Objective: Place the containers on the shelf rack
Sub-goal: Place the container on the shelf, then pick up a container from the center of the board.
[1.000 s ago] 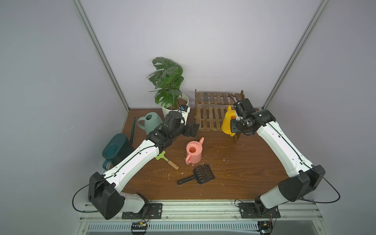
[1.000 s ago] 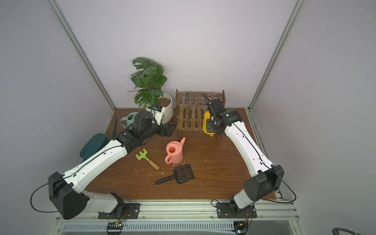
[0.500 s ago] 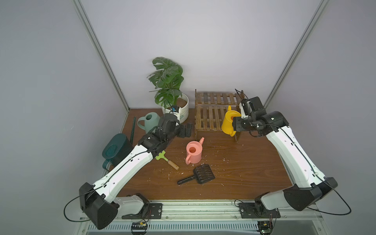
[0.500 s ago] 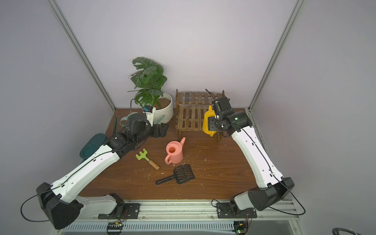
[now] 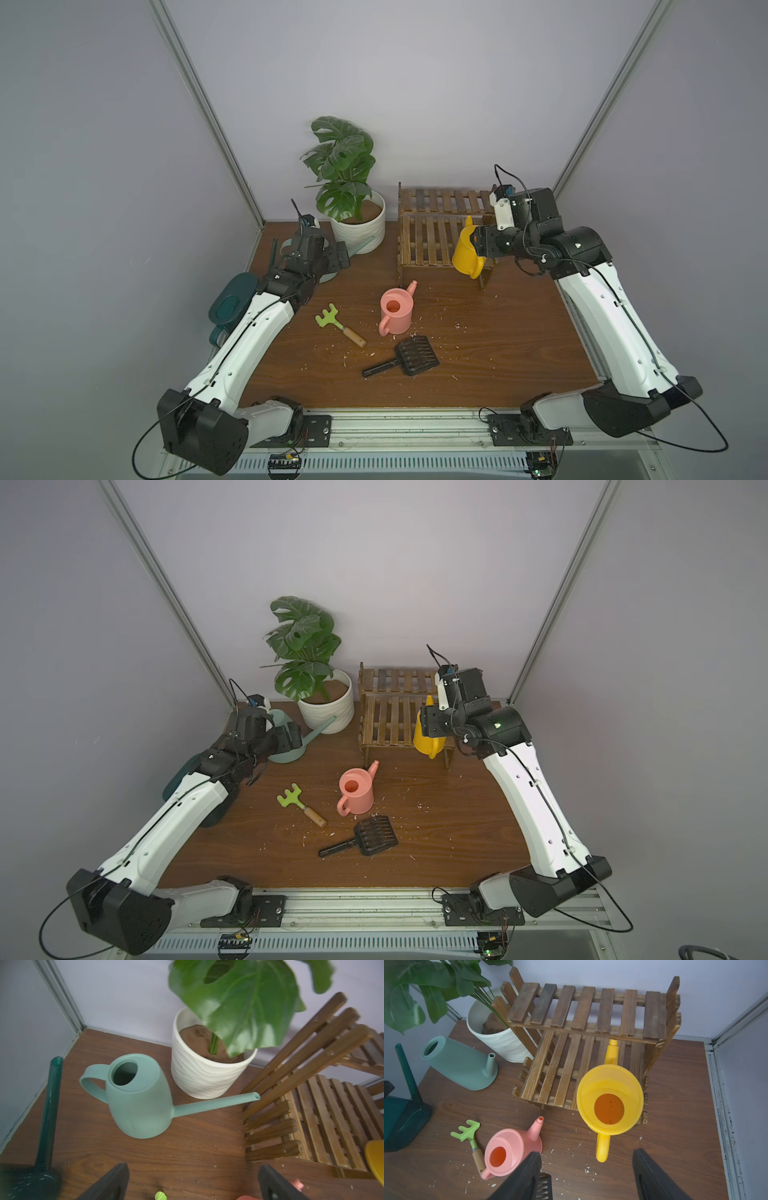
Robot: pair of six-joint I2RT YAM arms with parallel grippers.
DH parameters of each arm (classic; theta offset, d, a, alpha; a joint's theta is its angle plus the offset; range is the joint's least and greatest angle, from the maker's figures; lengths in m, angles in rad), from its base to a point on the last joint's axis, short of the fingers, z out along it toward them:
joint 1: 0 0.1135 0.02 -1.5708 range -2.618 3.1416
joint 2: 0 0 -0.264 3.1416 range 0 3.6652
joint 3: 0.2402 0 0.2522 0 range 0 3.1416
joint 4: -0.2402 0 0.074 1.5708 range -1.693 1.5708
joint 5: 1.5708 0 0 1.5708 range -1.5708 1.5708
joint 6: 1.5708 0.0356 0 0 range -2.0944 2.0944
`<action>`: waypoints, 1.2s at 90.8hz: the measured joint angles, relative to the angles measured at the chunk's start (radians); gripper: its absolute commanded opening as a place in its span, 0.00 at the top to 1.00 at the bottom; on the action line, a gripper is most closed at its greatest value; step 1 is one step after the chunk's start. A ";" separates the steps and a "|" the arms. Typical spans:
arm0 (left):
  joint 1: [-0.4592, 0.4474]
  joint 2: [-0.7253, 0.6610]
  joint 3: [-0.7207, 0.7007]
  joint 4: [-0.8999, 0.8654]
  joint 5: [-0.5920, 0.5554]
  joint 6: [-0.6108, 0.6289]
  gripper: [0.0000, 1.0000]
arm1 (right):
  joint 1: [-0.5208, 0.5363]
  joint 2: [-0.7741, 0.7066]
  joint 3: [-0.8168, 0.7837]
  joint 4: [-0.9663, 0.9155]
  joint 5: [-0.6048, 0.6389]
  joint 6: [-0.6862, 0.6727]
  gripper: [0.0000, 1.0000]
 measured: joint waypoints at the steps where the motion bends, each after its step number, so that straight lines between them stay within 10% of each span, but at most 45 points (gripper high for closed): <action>1: 0.005 0.003 0.000 0.000 0.003 0.000 0.01 | 0.000 0.000 0.000 0.002 -0.003 -0.002 0.28; 48: -0.062 0.071 -0.046 -0.039 0.320 0.095 0.00 | 0.000 -0.080 -0.137 0.023 -0.052 0.010 0.33; 109: -0.393 0.033 -0.198 -0.133 0.290 0.152 0.06 | 0.000 -0.083 -0.185 0.060 0.065 -0.044 0.01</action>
